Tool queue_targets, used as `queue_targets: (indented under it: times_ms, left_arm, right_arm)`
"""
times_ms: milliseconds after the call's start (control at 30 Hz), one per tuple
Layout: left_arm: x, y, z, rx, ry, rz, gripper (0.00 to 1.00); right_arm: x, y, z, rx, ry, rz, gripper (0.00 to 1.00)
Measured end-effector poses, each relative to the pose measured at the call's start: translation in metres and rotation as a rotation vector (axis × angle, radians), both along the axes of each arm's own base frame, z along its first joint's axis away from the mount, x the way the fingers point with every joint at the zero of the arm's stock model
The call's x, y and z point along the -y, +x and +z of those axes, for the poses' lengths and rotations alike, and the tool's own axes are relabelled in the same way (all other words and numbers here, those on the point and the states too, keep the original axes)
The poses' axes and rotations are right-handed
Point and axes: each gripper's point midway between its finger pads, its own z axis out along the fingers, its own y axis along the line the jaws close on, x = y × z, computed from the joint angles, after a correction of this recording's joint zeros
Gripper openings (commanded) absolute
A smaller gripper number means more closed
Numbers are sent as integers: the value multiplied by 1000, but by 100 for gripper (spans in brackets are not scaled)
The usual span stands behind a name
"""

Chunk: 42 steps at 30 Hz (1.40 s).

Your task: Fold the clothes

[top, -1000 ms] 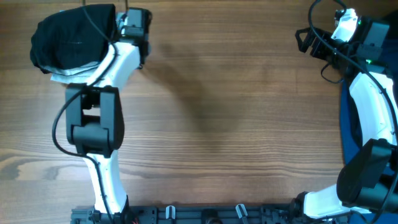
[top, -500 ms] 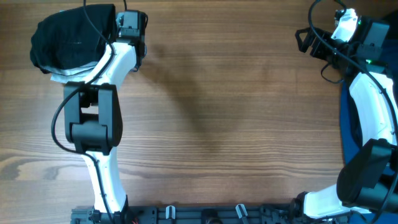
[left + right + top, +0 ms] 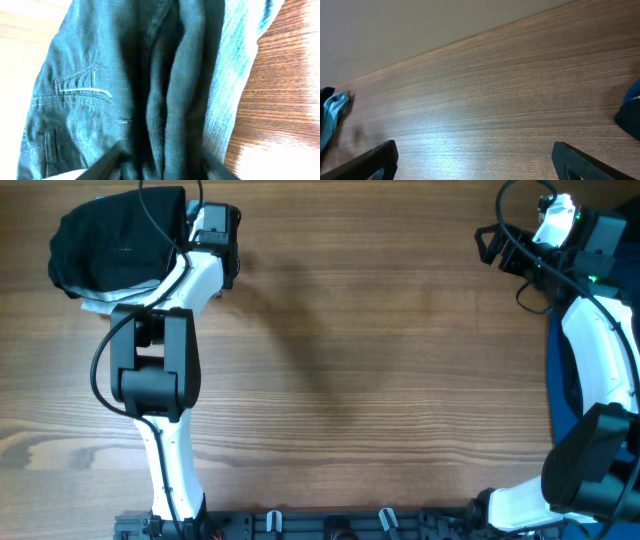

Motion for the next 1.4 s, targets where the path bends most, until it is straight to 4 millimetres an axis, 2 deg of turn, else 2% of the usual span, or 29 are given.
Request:
queue_targets:
  times_ms: [67, 300, 467, 633, 700, 800, 833, 867, 933, 1000, 1067, 1100, 1133, 1200, 1267, 1300, 1333, 1367, 1400]
  left_arm:
    - [-1, -1, 0, 12, -4, 13, 4]
    - [3, -11, -3, 2, -20, 47, 4]
    - [13, -31, 9, -12, -121, 86, 4]
    - [17, -33, 12, 16, -174, 106, 4]
    - [18, -29, 21, 62, -190, 108, 4]
    - [13, -26, 67, 181, -219, 117, 4]
    - [7, -32, 78, 185, -226, 128, 4]
    - [7, -35, 78, 169, -228, 129, 4]
    - [13, -52, 63, 57, -270, 121, 4]
    - [23, -61, 52, -6, -335, 104, 5]
    - [30, -66, 46, -44, -374, 95, 26]
    - [32, -69, 44, -58, -392, 95, 45]
    - [36, -71, 40, -75, -418, 92, 71]
    - [44, -77, 33, -110, -463, 84, 87]
    - [54, -87, 27, -173, -523, 69, 93]
    - [58, -91, 29, -191, -544, 61, 90]
    - [64, -90, 40, -179, -581, 49, 68]
    - [69, -83, 57, -131, -620, 28, 33]
    - [75, -67, 91, -9, -685, -10, 12]
  right_arm:
    - [0, 0, 0, 0, 0, 0, 100]
    - [0, 0, 0, 0, 0, 0, 100]
    - [0, 0, 0, 0, 0, 0, 100]
    - [0, 0, 0, 0, 0, 0, 100]
    - [0, 0, 0, 0, 0, 0, 100]
    - [0, 0, 0, 0, 0, 0, 100]
    - [0, 0, 0, 0, 0, 0, 100]
    - [0, 0, 0, 0, 0, 0, 100]
    - [0, 0, 0, 0, 0, 0, 100]
    - [0, 0, 0, 0, 0, 0, 99]
    - [0, 0, 0, 0, 0, 0, 99]
    - [0, 0, 0, 0, 0, 0, 100]
    - [0, 0, 0, 0, 0, 0, 100]
    - [0, 0, 0, 0, 0, 0, 100]
    - [0, 0, 0, 0, 0, 0, 100]
    - [0, 0, 0, 0, 0, 0, 100]
    - [0, 0, 0, 0, 0, 0, 100]
    - [0, 0, 0, 0, 0, 0, 100]
    - [0, 0, 0, 0, 0, 0, 100]
